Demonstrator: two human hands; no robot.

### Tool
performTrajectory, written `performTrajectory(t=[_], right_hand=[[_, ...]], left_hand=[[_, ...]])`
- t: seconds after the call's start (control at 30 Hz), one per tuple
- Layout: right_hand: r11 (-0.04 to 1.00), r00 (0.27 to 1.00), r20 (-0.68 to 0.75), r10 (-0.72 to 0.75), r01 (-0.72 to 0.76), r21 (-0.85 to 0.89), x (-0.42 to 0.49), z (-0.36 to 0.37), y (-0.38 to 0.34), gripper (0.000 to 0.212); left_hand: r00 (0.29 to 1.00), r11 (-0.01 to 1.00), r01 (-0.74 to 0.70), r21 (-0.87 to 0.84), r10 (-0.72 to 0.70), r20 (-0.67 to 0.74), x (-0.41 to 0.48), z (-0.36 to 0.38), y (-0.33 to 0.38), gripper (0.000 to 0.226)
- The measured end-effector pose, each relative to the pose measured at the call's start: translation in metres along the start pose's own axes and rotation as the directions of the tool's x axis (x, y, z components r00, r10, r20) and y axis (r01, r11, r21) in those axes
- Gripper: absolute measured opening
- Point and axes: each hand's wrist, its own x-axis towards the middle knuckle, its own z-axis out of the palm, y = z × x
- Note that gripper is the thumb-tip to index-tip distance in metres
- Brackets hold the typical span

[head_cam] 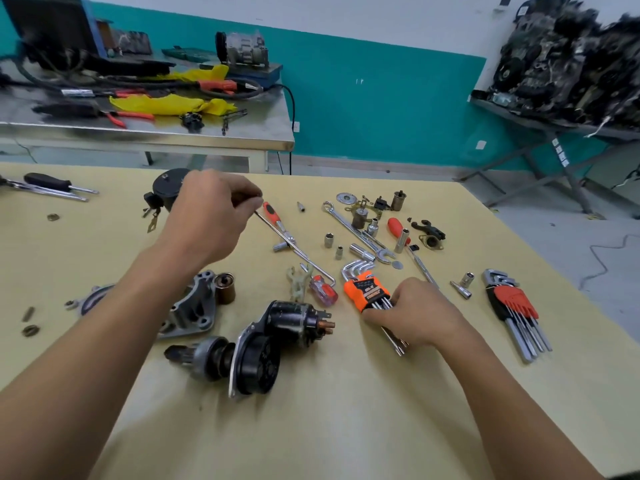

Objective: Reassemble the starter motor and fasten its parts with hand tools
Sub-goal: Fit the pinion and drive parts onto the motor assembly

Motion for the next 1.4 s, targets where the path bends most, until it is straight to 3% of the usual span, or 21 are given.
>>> performTrajectory(t=[0.1, 0.2, 0.27, 0.33, 0.43, 0.5, 0.57, 0.67, 0.7, 0.77, 0.87, 1.07, 1.17, 1.23, 1.33, 1.4], right_hand=[[0.978, 0.987, -0.146, -0.065, 0.034, -0.204, -0.011, -0.013, -0.018, 0.054], [0.954, 0.926, -0.235, -0.297, 0.299, -0.027, -0.024, -0.031, -0.046, 0.049], [0.825, 0.861, -0.088, -0.501, 0.506, 0.252, -0.031, -0.041, -0.069, 0.045], [0.722, 0.773, 0.081, -0.629, 0.543, 0.429, -0.031, -0.041, -0.085, 0.05], [0.658, 0.721, 0.121, -0.682, 0.534, 0.531, -0.027, -0.031, -0.093, 0.036], [0.641, 0.727, 0.113, -0.678, 0.509, 0.575, -0.022, -0.024, -0.091, 0.032], [0.613, 0.773, 0.081, -0.629, 0.429, 0.663, -0.017, -0.02, -0.083, 0.035], [0.586, 0.879, 0.034, -0.476, 0.288, 0.757, -0.009, -0.01, -0.071, 0.038], [0.594, 0.901, 0.023, -0.432, 0.265, 0.76, -0.008, -0.005, -0.069, 0.038], [0.575, 0.93, -0.009, -0.367, 0.235, 0.784, -0.009, 0.006, -0.07, 0.04], [0.509, 0.955, -0.057, -0.29, 0.205, 0.836, -0.011, 0.013, -0.075, 0.041], [0.417, 0.969, 0.005, -0.249, 0.103, 0.903, -0.019, 0.027, -0.09, 0.036], [0.456, 0.966, -0.051, -0.252, 0.166, 0.875, -0.022, 0.035, -0.094, 0.034], [0.403, 0.967, -0.076, -0.243, 0.172, 0.899, -0.023, 0.036, -0.093, 0.033], [0.288, 0.976, -0.092, -0.199, 0.148, 0.946, -0.025, 0.035, -0.093, 0.033], [0.201, 0.978, -0.103, -0.179, 0.139, 0.97, -0.026, 0.035, -0.093, 0.033]], left_hand=[[0.999, 0.998, -0.05, -0.041, 0.051, 0.012, -0.013, -0.008, 0.003, 0.011], [0.991, 0.991, -0.109, -0.082, 0.115, 0.07, -0.021, -0.012, 0.012, 0.01], [0.984, 0.985, -0.124, -0.124, 0.138, 0.11, -0.024, -0.013, 0.018, 0.009], [0.979, 0.975, -0.133, -0.176, 0.157, 0.132, -0.027, -0.014, 0.024, 0.009], [0.972, 0.965, -0.15, -0.217, 0.183, 0.144, -0.035, -0.016, 0.033, 0.011], [0.977, 0.973, -0.077, -0.217, 0.117, 0.179, -0.04, -0.018, 0.035, 0.017], [0.939, 0.992, 0.086, -0.087, -0.052, 0.34, -0.047, -0.022, 0.033, 0.048], [0.746, 0.949, 0.194, 0.25, -0.308, 0.591, -0.071, -0.027, 0.032, 0.108], [0.693, 0.922, 0.169, 0.348, -0.362, 0.624, -0.081, -0.025, 0.033, 0.112], [0.659, 0.866, 0.07, 0.496, -0.413, 0.629, -0.097, -0.014, 0.038, 0.095], [0.715, 0.836, 0.042, 0.548, -0.408, 0.567, -0.104, 0.003, 0.047, 0.068], [0.782, 0.85, 0.137, 0.509, -0.408, 0.47, -0.106, 0.017, 0.043, 0.061], [0.808, 0.892, 0.217, 0.396, -0.392, 0.441, -0.107, 0.019, 0.04, 0.051], [0.827, 0.915, 0.243, 0.323, -0.369, 0.424, -0.108, 0.017, 0.038, 0.049], [0.881, 0.942, 0.204, 0.267, -0.295, 0.369, -0.111, 0.014, 0.036, 0.045], [0.931, 0.961, 0.077, 0.265, -0.165, 0.325, -0.115, 0.014, 0.036, 0.045]])
